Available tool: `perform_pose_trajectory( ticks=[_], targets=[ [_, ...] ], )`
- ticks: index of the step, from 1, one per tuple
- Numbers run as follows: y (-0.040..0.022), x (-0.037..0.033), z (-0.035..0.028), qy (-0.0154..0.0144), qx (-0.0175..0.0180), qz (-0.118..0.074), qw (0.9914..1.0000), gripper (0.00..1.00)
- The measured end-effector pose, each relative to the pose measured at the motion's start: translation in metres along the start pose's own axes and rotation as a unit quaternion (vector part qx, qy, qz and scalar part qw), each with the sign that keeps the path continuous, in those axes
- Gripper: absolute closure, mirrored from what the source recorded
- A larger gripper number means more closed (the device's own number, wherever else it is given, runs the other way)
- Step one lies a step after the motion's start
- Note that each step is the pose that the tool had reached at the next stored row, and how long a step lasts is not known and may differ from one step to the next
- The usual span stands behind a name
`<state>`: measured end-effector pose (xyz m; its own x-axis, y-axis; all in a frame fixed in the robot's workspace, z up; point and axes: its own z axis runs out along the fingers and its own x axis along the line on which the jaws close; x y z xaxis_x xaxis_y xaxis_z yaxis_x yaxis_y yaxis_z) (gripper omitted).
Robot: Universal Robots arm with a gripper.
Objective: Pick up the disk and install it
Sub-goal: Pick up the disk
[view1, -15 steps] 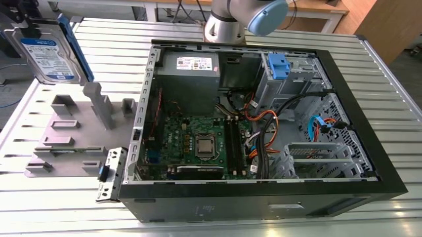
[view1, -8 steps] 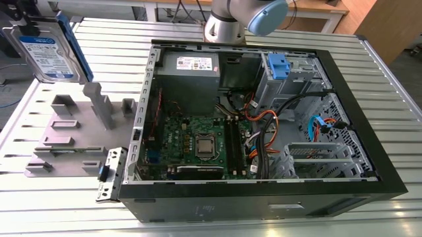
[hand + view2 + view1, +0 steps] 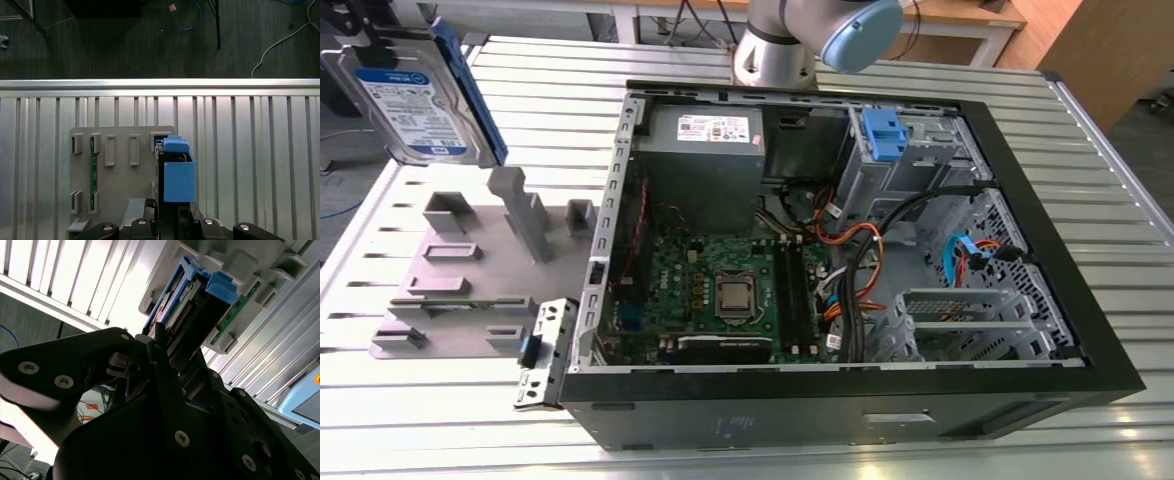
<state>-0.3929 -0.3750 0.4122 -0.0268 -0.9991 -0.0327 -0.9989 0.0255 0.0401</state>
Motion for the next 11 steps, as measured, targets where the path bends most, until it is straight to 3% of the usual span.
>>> perform_pose_trajectory(
  ticks=[11],
  targets=[
    [0.0001, -0.0001, -0.0034, 0.0, 0.0, 0.0, 1.0, 0.65]
  ],
)
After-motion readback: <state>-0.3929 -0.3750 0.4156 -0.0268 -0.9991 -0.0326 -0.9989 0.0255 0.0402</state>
